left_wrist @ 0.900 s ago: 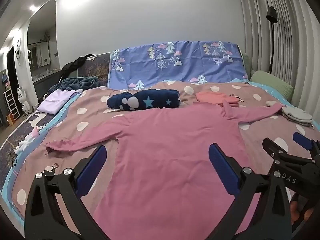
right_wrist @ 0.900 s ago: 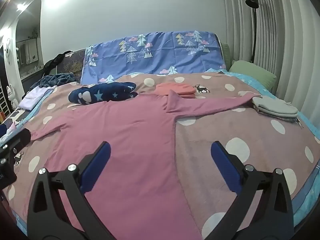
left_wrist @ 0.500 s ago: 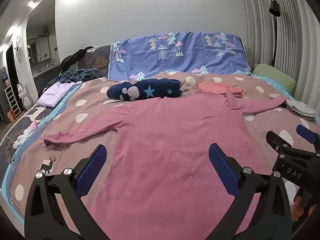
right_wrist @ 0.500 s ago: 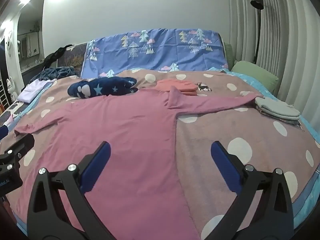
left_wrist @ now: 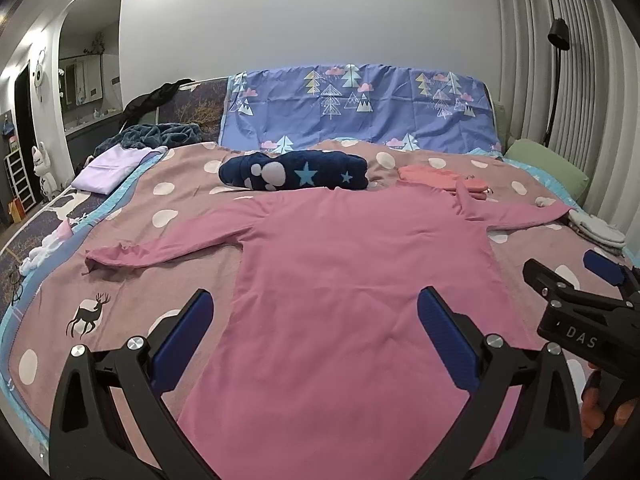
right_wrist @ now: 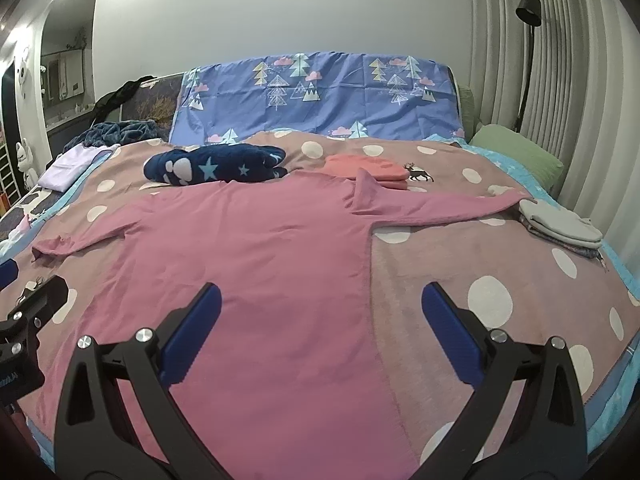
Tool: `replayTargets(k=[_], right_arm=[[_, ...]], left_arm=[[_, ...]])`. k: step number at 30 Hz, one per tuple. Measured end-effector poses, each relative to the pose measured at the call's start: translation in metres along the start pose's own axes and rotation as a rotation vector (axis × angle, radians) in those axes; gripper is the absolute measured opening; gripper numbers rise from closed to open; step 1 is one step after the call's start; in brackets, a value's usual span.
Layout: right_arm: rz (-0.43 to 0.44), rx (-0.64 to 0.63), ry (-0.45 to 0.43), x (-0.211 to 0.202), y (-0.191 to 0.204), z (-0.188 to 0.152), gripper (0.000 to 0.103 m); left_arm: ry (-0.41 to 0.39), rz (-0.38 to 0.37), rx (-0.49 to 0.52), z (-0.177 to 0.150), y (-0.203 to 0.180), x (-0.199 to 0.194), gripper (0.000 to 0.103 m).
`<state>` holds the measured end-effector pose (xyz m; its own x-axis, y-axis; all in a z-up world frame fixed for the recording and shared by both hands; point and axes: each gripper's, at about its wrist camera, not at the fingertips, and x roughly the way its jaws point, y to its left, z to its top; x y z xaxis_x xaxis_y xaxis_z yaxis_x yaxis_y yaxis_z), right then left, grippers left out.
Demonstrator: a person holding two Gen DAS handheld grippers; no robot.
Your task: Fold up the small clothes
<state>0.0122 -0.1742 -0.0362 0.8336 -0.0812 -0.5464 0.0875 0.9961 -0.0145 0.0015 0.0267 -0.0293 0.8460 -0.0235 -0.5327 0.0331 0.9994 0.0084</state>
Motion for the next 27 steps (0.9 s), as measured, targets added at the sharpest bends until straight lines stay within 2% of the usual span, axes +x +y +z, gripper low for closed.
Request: replayTargets(k=[10,16,23,27], right_arm=[[0.006,-0.024,-0.039,-0.034,0.029,0.014,0.101],[0.008,-0.095,-0.058,-0.052,0.063,0.012,0.101],[0.007,-0.143,-0.060,-0.062,0.093,0.008,0.101],[0.017,-0.130,-0.046,-0.060,0.103,0.007,0.101]], left_arm=[[-0.054,-0.016,-0.085,-0.006,0.039,-0.036,0.102],[-0.073,-0.014,-0.163,-0.018,0.074,-0.055,0.102],[-0.075,-0.001,-0.219,-0.033,0.110,-0.064,0.102],[-0.064,0.006,-0.249,-0.042,0.127,-0.060,0.102]])
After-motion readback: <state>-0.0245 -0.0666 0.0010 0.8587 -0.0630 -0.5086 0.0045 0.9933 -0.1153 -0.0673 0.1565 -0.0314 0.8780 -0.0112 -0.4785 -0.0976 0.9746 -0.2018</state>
